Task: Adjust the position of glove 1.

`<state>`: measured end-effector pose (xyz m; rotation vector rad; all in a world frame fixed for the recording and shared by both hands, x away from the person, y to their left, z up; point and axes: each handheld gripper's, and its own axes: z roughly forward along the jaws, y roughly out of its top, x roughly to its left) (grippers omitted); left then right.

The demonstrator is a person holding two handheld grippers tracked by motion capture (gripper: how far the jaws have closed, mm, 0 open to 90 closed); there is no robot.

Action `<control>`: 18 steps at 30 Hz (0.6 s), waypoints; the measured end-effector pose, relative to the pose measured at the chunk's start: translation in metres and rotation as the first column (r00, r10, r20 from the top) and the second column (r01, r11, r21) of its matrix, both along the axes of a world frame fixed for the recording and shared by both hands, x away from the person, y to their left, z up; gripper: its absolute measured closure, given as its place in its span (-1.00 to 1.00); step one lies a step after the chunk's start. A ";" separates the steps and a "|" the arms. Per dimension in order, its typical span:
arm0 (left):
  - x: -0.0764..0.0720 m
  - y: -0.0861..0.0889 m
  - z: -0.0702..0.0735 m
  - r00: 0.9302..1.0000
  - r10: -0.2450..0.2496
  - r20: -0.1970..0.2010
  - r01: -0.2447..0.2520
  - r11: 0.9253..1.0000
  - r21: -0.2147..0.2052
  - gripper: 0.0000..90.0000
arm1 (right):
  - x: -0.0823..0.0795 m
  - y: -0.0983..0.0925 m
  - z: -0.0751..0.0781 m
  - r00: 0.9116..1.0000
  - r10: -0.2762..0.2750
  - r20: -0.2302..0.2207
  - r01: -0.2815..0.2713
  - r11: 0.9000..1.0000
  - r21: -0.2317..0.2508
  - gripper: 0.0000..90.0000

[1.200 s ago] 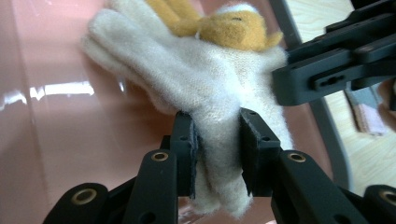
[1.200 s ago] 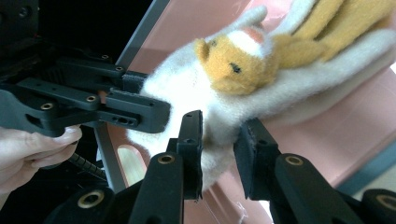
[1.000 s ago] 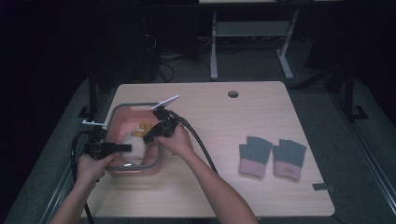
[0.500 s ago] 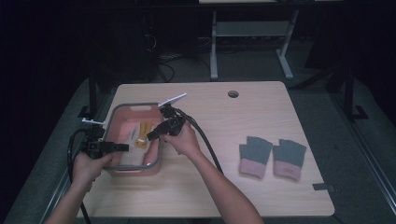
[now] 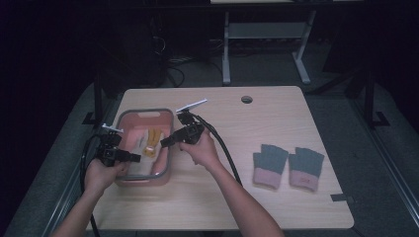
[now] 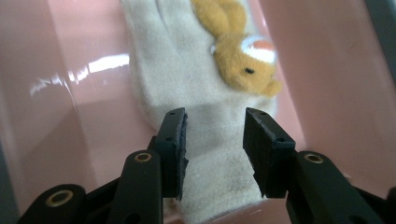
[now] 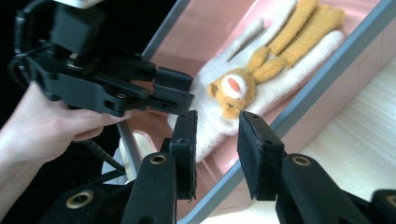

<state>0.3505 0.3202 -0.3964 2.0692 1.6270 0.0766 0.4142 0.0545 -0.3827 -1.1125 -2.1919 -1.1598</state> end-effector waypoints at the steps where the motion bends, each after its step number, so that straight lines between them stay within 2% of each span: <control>1: 0.001 -0.001 -0.001 1.000 0.006 -0.002 -0.005 1.000 0.003 0.31 | -0.001 -0.001 0.001 1.000 0.002 0.002 -0.002 1.000 0.006 0.49; 4: 0.002 0.001 -0.002 1.000 0.009 -0.006 -0.009 1.000 0.020 0.31 | -0.003 -0.003 0.004 1.000 0.008 0.008 -0.009 1.000 0.014 0.48; 7: 0.001 0.002 0.000 1.000 0.013 0.006 -0.013 1.000 0.014 0.29 | -0.005 -0.007 0.006 1.000 0.013 0.017 -0.013 1.000 0.017 0.46; 15: -0.001 0.005 0.013 0.997 0.017 0.077 -0.014 0.999 -0.047 0.20 | -0.007 -0.025 0.012 0.999 -0.013 0.044 0.012 1.000 0.023 0.40; 17: -0.002 0.002 0.017 0.996 0.006 0.088 -0.001 0.998 -0.058 0.17 | -0.007 -0.029 0.014 0.999 -0.022 0.046 0.021 0.999 0.027 0.38; 18: -0.002 0.001 0.018 0.995 -0.001 0.095 0.009 0.997 -0.079 0.15 | -0.008 -0.031 0.015 0.999 -0.025 0.047 0.024 0.999 0.028 0.38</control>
